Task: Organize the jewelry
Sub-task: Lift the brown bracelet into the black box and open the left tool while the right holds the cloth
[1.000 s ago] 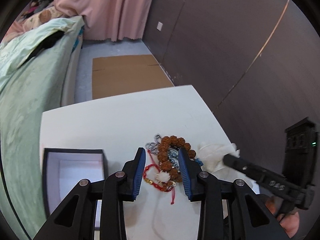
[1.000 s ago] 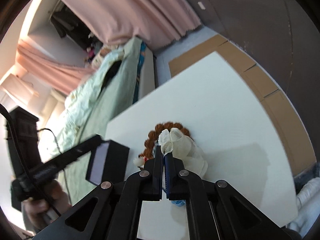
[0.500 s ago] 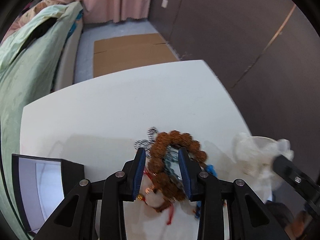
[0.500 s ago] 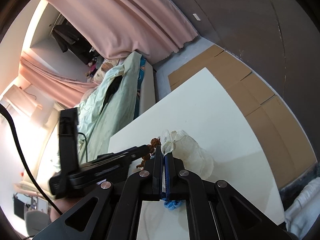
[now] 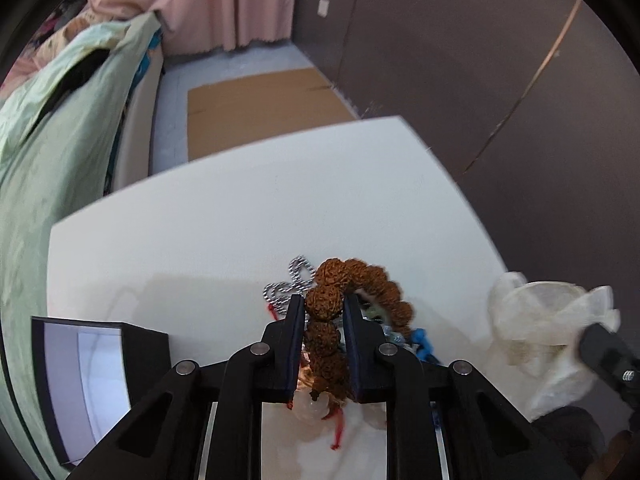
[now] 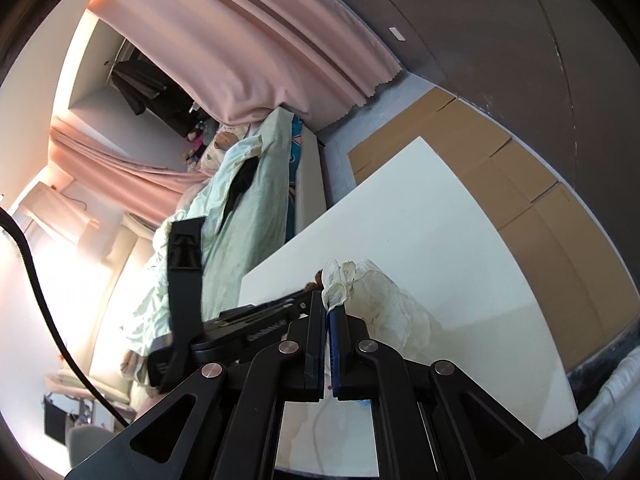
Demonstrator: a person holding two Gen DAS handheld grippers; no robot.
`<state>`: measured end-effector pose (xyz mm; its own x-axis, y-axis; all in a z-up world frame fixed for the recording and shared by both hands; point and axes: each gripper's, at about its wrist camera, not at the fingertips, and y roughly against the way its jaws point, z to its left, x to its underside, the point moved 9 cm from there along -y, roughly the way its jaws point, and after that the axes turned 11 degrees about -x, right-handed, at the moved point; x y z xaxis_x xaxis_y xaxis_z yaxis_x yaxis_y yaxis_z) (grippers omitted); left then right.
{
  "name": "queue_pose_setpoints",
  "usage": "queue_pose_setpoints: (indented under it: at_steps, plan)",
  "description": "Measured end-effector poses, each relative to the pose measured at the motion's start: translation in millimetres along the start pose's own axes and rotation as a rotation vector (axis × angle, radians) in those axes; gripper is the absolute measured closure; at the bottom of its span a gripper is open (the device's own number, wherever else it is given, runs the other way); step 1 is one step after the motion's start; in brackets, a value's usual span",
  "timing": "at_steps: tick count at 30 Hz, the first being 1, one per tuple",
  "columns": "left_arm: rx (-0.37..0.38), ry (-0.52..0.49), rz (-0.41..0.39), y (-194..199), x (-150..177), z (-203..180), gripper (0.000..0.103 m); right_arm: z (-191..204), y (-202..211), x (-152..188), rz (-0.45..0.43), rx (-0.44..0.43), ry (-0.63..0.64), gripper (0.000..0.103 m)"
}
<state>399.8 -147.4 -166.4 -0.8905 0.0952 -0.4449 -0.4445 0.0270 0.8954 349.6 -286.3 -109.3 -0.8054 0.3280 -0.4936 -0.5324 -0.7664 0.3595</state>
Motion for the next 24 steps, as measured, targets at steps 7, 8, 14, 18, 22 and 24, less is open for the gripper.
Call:
queue_pose_setpoints:
  at_steps: [7, 8, 14, 18, 22, 24]
  plan:
    - [0.045, -0.028, -0.089, 46.2, -6.5, -15.4, 0.083, 3.6, 2.7, 0.2, -0.019, -0.008, -0.004, 0.099]
    - [0.050, -0.027, -0.104, 55.3, -6.0, -17.1, 0.083, 5.1, 3.6, 1.0, -0.020, -0.009, 0.000, 0.099]
    - [0.050, -0.012, -0.183, 94.2, -14.5, -7.4, 0.083, 12.0, 2.6, 3.5, -0.027, -0.018, 0.017, 0.099]
    - [0.038, -0.002, -0.223, 116.1, -16.1, 4.9, 0.083, 20.4, -1.8, 5.8, -0.024, -0.036, 0.035, 0.099]
    - [0.022, 0.020, -0.252, 134.6, -14.4, 23.2, 0.083, 31.5, -9.2, 7.1, -0.021, -0.052, 0.063, 0.099]
    - [0.010, 0.026, -0.261, 140.6, -13.1, 32.6, 0.083, 37.9, -14.5, 8.4, -0.017, -0.062, 0.076, 0.099]
